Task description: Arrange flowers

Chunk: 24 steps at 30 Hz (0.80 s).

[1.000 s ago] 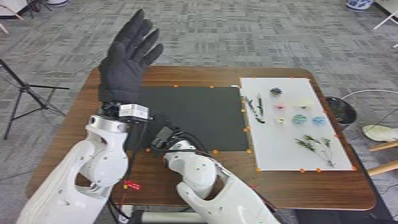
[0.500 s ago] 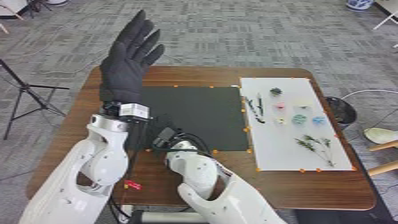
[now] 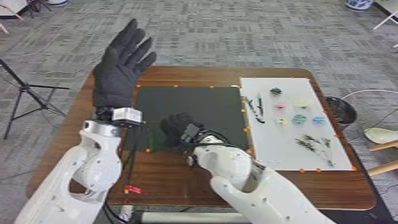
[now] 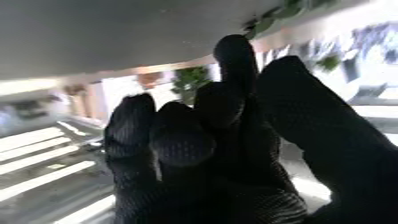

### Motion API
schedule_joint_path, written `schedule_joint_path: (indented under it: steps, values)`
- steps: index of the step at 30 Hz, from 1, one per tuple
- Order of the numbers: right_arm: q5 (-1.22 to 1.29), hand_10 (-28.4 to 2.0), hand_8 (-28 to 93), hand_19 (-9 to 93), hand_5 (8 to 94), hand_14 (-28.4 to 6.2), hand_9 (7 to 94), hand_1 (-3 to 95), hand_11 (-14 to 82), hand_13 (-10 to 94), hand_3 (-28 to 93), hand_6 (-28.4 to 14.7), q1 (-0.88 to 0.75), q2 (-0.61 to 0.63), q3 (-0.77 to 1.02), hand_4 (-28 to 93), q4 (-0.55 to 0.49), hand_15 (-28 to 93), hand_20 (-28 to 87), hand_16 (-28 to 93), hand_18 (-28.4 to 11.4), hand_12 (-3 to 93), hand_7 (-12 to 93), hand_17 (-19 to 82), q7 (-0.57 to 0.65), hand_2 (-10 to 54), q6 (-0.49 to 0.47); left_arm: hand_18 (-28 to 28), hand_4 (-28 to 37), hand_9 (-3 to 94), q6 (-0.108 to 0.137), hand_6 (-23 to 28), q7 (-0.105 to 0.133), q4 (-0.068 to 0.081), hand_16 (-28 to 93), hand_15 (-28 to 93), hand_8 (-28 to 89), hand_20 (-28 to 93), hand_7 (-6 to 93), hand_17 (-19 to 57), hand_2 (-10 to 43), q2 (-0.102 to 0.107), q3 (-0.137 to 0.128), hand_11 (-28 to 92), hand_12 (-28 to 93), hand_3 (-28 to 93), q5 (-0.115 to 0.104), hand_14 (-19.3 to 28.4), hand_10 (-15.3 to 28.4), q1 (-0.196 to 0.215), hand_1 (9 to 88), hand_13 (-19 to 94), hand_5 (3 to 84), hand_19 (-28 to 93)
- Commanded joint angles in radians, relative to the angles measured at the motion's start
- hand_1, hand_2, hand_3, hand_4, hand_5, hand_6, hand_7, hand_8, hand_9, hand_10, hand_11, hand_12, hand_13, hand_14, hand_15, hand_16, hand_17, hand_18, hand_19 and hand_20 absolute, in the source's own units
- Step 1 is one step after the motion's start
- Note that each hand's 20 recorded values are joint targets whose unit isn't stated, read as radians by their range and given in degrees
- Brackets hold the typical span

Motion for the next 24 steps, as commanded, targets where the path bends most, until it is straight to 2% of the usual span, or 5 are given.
schedule_joint_path:
  steps: [1,9,15,18,24]
  values:
    - [0.104,-12.8,10,83,54.4,-13.3,61.0,34.4,55.0,59,91,-3.7,-0.027,0.046,0.07,-17,-0.039,88,48,44,-20.4,70.6,50,24,-0.195,0.7,-0.174,19.3,-28.3,20.8,0.015,1.7,-0.011,-0.015,9,10,-10,8,18.0,-14.6,-1.9,0.008,-0.018,11,18,66,-0.005,11.9,10.2,0.042,24.3,16,24.8,40]
    - [0.057,-13.7,7,81,47.9,-13.4,55.5,35.0,55.7,57,89,-3.2,-0.025,-0.003,0.07,-20,-0.018,88,47,43,-20.2,69.3,52,23,-0.221,2.7,-0.199,19.3,-28.3,20.8,0.021,1.7,-0.016,-0.013,9,10,-10,8,18.1,-14.6,-1.9,0.008,-0.018,11,18,66,-0.008,11.9,10.3,0.046,24.3,16,24.9,41]
    - [0.049,-14.0,6,81,47.2,-13.5,54.0,34.0,55.9,57,88,-3.4,-0.016,-0.062,0.05,-19,0.019,88,47,42,-20.2,68.8,51,23,-0.201,2.5,-0.218,19.4,-28.3,20.8,0.023,1.7,-0.016,-0.01,9,10,-10,8,18.1,-14.6,-1.8,0.012,-0.014,11,18,66,-0.01,11.9,10.3,0.041,24.3,16,24.8,41]
    - [0.032,-14.1,6,81,47.0,-13.6,53.7,33.8,56.3,57,88,-3.4,-0.014,-0.086,0.044,-19,0.034,88,47,42,-20.4,68.4,51,23,-0.196,2.6,-0.214,19.3,-28.3,20.9,0.019,1.7,-0.018,-0.002,9,10,-10,8,18.1,-14.6,-1.8,0.013,-0.006,11,18,66,-0.01,11.9,10.3,0.027,24.3,16,24.8,41]
    - [-0.006,-14.2,6,81,46.9,-13.5,53.2,33.3,57.2,57,88,-3.3,-0.009,-0.111,0.054,-19,0.064,88,47,42,-20.4,67.4,51,23,-0.189,2.7,-0.206,19.4,-28.3,20.9,0.016,1.7,-0.017,-0.004,9,10,-10,8,18.0,-14.6,-1.9,0.012,-0.004,11,18,66,-0.012,11.9,10.3,0.027,24.3,16,24.8,41]
